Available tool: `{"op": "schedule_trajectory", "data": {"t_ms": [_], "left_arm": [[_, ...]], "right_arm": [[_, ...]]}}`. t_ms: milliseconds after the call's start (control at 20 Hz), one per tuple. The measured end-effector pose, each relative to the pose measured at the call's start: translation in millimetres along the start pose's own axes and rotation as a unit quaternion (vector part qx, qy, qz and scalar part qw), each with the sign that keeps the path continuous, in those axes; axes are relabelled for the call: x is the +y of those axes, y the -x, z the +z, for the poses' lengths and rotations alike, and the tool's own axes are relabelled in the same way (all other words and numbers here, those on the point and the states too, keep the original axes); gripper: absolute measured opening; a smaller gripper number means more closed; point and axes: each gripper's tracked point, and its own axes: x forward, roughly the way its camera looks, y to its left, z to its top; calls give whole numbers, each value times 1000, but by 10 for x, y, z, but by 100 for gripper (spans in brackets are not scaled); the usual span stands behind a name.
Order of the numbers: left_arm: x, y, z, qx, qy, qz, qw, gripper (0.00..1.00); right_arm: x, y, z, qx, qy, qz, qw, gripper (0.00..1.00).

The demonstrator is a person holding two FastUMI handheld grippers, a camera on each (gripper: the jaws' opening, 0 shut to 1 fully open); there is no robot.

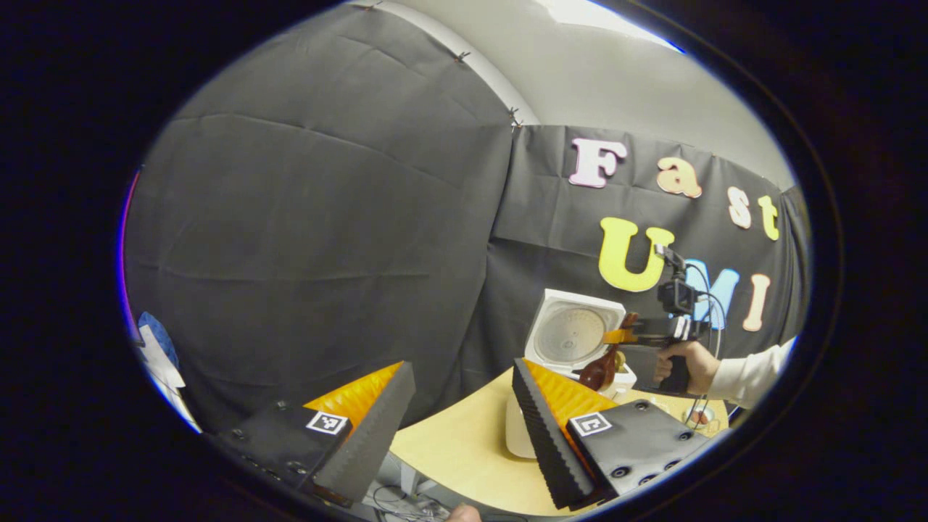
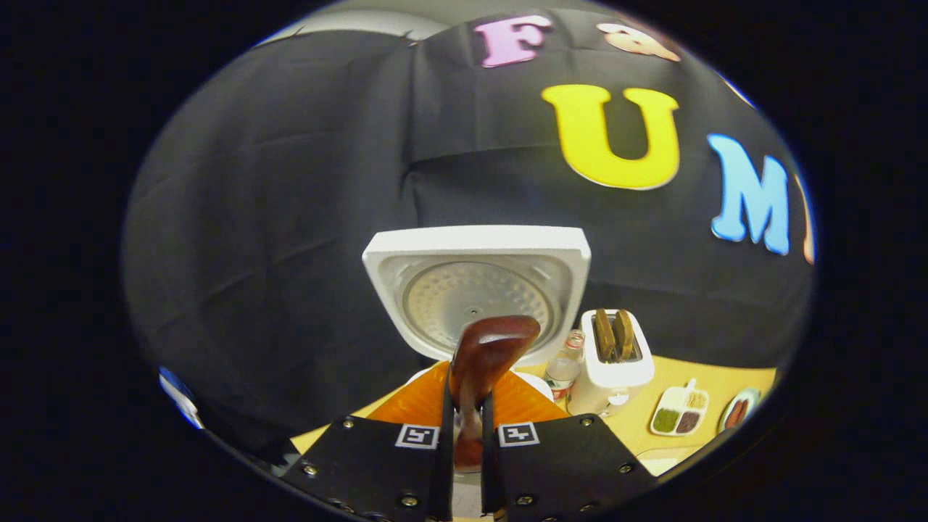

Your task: Close the left gripper, press the button to open the rice cooker; take a wooden spoon from the chopstick holder with the right hand, scoop a spoonful of rice and pour it into the rice cooker, then put the wooden spoon back into the chopstick holder.

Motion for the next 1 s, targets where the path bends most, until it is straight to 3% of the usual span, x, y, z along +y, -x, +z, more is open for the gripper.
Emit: {"op": "schedule_trajectory", "data": {"t_ms": [200,250,350,400,600,1000], "left_arm": [[-4,108,4,-2,9,-15,1000,90],[-27,118,-17,-1,12,-20,1000,95],[-70,133,-35,-1,15,-31,999,95],[-91,140,-20,-3,14,-35,999,90],[-301,114,63,-7,12,-58,998,90],[-1015,-15,184,-20,-17,-93,995,90]], "right_arm": [[-318,494,130,-18,-87,-12,996,15],[-401,628,161,-24,-102,-15,994,16],[-580,940,189,-36,-127,-23,991,15],[-650,1096,199,-41,-140,-24,989,15],[-1053,1657,290,-70,-188,-39,979,15],[-2450,2528,-7,-94,-223,-124,962,16]]}}
